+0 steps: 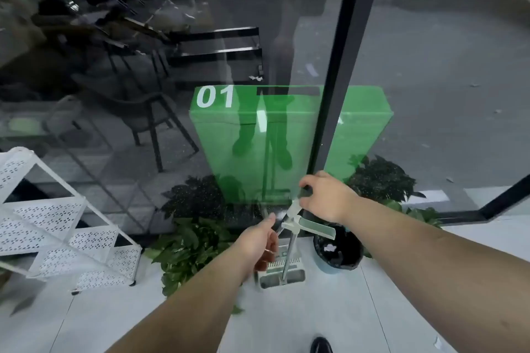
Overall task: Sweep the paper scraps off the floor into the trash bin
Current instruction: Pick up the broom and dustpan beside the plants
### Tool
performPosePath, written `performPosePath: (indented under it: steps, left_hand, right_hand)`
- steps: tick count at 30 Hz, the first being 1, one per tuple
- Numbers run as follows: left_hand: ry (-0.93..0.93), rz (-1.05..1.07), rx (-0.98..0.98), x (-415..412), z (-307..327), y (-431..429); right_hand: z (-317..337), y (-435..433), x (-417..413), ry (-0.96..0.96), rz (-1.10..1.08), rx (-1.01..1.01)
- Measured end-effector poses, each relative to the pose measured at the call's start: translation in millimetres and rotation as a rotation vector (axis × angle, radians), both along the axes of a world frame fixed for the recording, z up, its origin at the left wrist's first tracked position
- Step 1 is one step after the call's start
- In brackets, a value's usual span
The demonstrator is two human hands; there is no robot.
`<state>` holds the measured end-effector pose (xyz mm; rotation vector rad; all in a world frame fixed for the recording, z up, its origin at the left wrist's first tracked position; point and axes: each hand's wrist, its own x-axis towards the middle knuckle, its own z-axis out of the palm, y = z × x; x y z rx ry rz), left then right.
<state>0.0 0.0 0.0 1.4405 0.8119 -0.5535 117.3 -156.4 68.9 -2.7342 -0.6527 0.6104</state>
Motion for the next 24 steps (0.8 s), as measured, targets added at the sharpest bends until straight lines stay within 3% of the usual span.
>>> performPosePath:
  steps: [5, 11, 17, 24]
  left_hand:
    - [0.049, 0.027, -0.023, 8, -26, -33]
    - [0.136, 0.204, -0.067, 18, -59, -70]
    - [0.192, 0.382, -0.079, 30, -76, -95]
    - [0.146, 0.550, -0.129, 46, -85, -104]
  right_hand:
    - [-11, 4, 18, 0.048, 0.293, -0.161]
    - [-21, 11, 35, -0.079, 0.426, -0.238]
    - [-20, 23, 19, -0.153, 0.453, -0.245]
    - [-9, 30, 6, -0.050, 0.226, -0.129]
